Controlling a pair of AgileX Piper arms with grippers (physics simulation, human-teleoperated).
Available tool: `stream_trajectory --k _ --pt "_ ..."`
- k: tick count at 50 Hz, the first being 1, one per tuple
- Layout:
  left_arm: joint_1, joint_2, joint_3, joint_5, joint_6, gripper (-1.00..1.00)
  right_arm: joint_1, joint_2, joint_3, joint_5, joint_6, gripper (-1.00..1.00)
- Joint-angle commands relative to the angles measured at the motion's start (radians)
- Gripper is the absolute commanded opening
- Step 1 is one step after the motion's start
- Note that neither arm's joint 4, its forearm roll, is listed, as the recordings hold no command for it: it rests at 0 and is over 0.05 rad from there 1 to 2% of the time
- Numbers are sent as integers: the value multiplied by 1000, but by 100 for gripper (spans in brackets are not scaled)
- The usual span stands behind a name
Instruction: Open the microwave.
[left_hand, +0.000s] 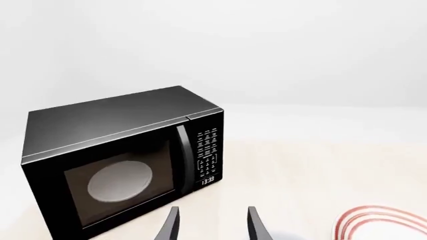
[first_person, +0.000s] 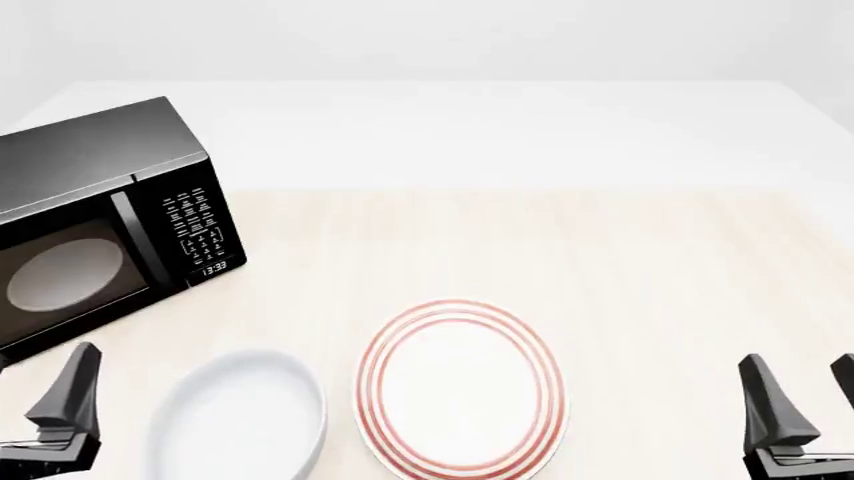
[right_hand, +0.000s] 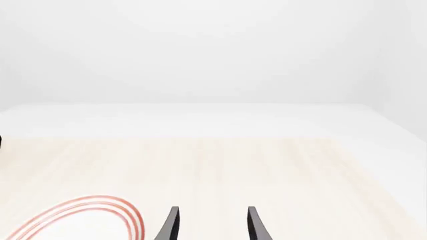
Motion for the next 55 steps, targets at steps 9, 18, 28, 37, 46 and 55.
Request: stream_trajectory --k 9,18,28,37,46,55 --pt "65 194 -98 -89 68 100 0 1 0 -2 0 100" --pt "71 274 -116 -149 69 100 0 -1 1 0 0 100" --pt "91 351 -131 -208 63 100 0 -7 0 6 0 100" --pt "100 431 -124 -287 36 100 0 -7 0 6 0 100" --pt "99 521 -137 -337 43 100 0 -7 0 6 0 100" --pt "89 642 -134 -442 39 100 0 -6 0 6 0 100"
